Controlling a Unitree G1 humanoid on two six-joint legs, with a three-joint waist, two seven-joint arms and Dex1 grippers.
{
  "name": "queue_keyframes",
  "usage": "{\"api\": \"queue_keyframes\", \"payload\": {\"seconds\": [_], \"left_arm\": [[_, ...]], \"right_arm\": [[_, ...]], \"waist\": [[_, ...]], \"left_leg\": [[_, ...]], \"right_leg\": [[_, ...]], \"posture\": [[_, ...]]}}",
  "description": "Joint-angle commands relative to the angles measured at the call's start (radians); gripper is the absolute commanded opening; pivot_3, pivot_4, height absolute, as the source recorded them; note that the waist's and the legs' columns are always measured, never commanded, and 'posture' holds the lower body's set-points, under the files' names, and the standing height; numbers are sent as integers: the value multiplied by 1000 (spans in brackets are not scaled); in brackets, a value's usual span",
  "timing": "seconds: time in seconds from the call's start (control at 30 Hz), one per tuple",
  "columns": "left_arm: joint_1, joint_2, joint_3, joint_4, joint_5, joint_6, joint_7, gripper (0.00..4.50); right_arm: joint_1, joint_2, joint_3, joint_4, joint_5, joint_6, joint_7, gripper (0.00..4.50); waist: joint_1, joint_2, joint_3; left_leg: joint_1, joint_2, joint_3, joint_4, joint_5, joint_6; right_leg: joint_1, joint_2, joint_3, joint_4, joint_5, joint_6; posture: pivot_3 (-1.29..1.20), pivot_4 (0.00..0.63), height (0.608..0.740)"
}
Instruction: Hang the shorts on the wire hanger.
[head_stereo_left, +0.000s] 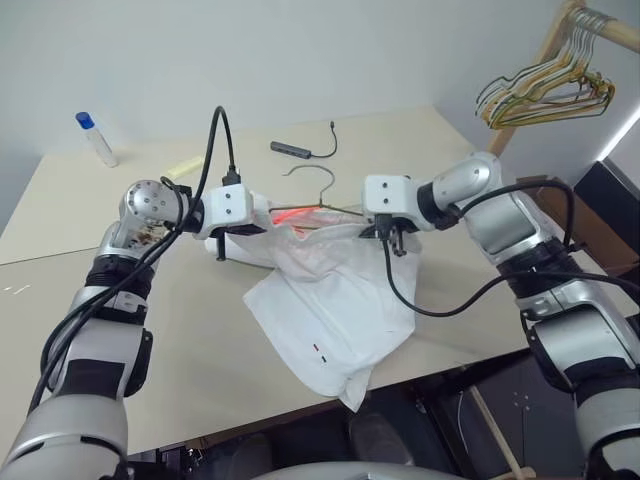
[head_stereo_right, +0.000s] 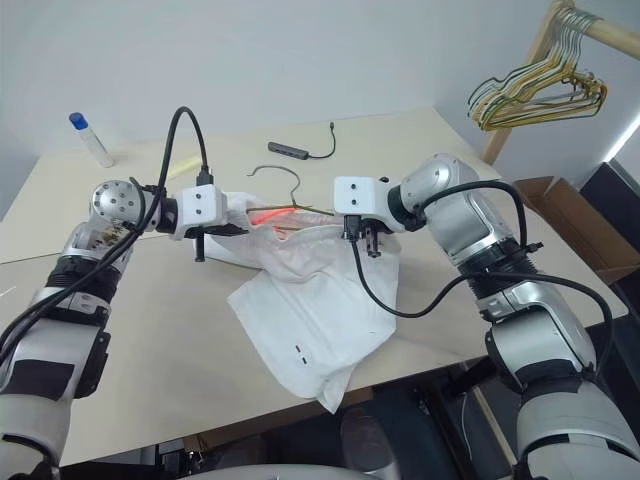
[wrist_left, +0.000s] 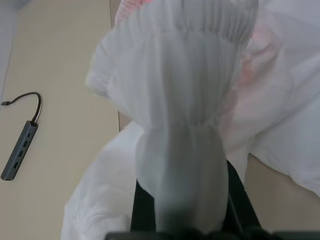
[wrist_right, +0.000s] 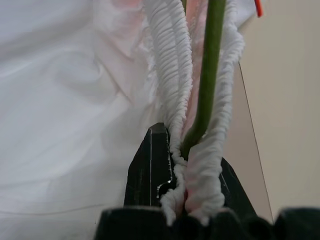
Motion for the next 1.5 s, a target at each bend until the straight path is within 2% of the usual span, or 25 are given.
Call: {"api": "queue_keyframes", "payload": {"seconds": [0.03,0.4,0.43,0.57,0.73,0.93,1.03,1.13,1.3,1.5], "left_arm": [[-39,2,27,-33,-24,-13,6,14],[-61,10,98,-36,-121,-7,-42,3375],[-70,23,107,-35,-123,-7,-40,3557],[-90,60,138,-42,-123,-5,-17,3557],[-119,23,253,-118,-237,155,98,3557],[-3,-102,343,-610,-580,728,223,3557],[37,-174,359,-797,-737,941,330,3557],[45,-215,379,-895,-835,1067,410,3557],[35,-219,383,-948,-884,1117,452,3557],[40,-205,379,-961,-891,1122,457,3557]], "right_arm": [[16,0,-42,-23,26,49,23,51],[125,-77,-154,-171,152,301,57,51],[156,-95,-177,-195,170,339,51,51],[258,-145,-259,-271,223,466,1,51],[422,-164,-502,-395,316,694,-152,51],[539,-131,-869,-584,365,1063,-370,51],[507,-136,-998,-577,334,1245,-469,51],[485,-162,-1058,-514,339,1278,-548,51],[359,-257,-1135,-270,330,1278,-685,51],[219,-364,-1139,-58,313,1272,-783,51]], "waist": [[-1,0,0],[-6,0,0],[-6,0,0],[-11,0,0],[-7,0,0],[-4,0,0],[-11,0,0],[-24,1,-1],[-69,10,-6],[-109,13,-7]], "left_leg": [[0,0,0,0,0,0],[0,0,0,0,0,0],[-1,0,0,0,0,0],[-1,0,-1,0,0,0],[-2,0,-1,0,0,0],[-2,1,-1,1,0,0],[-1,1,-1,1,0,0],[0,0,-1,1,0,0],[1,-1,3,-1,0,0],[6,-1,11,-3,0,0]], "right_leg": [[0,0,0,0,0,0],[0,0,0,-1,0,0],[0,0,0,-1,0,0],[0,0,-1,-1,0,0],[1,-1,-2,-2,0,0],[1,-1,-1,-2,0,1],[1,-1,1,-1,0,1],[3,-1,1,-2,0,1],[4,0,4,-5,-1,1],[8,1,5,-7,-2,1]], "posture": [[-190,0,740],[-211,0,740],[-212,0,740],[-217,0,740],[-235,0,740],[-281,0,740],[-308,0,740],[-321,0,740],[-328,0,740],[-323,0,740]]}}
